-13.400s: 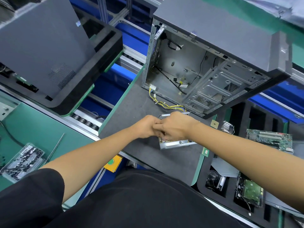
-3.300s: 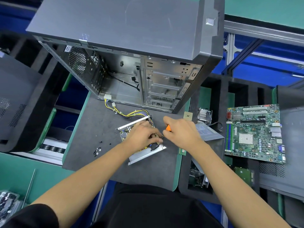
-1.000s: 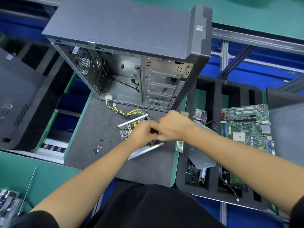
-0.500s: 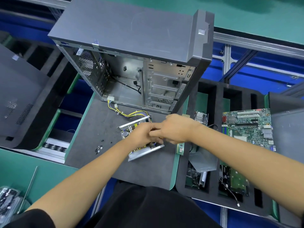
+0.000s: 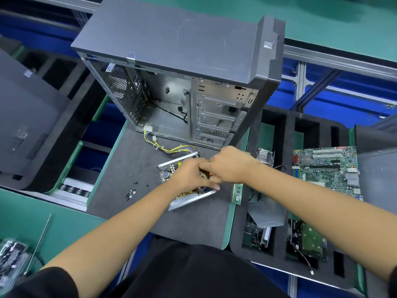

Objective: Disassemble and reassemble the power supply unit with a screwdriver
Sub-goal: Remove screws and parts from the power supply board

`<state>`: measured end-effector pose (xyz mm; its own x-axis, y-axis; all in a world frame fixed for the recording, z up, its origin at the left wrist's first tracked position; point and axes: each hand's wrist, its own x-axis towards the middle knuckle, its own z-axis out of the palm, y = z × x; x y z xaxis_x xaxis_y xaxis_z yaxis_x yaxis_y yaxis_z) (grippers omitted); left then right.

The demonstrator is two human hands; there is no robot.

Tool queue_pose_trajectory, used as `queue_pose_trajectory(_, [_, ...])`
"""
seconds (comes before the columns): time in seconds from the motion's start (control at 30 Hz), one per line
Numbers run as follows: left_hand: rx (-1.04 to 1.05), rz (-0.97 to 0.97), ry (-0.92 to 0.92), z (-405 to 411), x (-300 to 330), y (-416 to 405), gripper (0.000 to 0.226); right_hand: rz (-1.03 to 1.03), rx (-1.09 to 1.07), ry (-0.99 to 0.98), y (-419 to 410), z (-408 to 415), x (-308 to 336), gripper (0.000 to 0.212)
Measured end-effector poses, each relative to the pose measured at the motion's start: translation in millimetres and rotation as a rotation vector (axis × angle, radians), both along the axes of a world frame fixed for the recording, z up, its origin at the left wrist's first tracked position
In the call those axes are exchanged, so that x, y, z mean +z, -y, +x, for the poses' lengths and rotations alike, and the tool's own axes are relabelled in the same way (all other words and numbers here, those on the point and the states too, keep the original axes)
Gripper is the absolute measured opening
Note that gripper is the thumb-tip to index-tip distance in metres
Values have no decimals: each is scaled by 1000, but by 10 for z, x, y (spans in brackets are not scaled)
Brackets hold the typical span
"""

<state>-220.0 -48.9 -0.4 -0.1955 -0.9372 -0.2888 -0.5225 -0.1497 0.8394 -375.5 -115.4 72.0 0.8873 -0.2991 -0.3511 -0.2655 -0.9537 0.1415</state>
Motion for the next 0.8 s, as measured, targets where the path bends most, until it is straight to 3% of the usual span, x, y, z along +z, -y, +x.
queue_pose_trajectory(0.1, [-5,-58,57,-11,-50,19,28,0,-23,-30,-44,17,-10,35])
queue_pose_trajectory(0.27, [-94,46,42,93,-43,87,37,63,112,49,8,-28,47,17])
queue_pose_trajectory(0.4, [-120,8,-9,117,-50,87,29,45,42,16,18,16,53,13])
queue_pose_trajectory(0.47, [-162,-11,7,132,-35,92,19,1,26,12,12,27,51,18])
queue_pose_trajectory(0.67, [-246,-60,76,129,-50,82,31,21,-100,-27,-40,63,21,34])
queue_pose_trajectory(0.8, [-265,-58,74,192,-80,62,23,13,-142,-14,-109,83,-42,40])
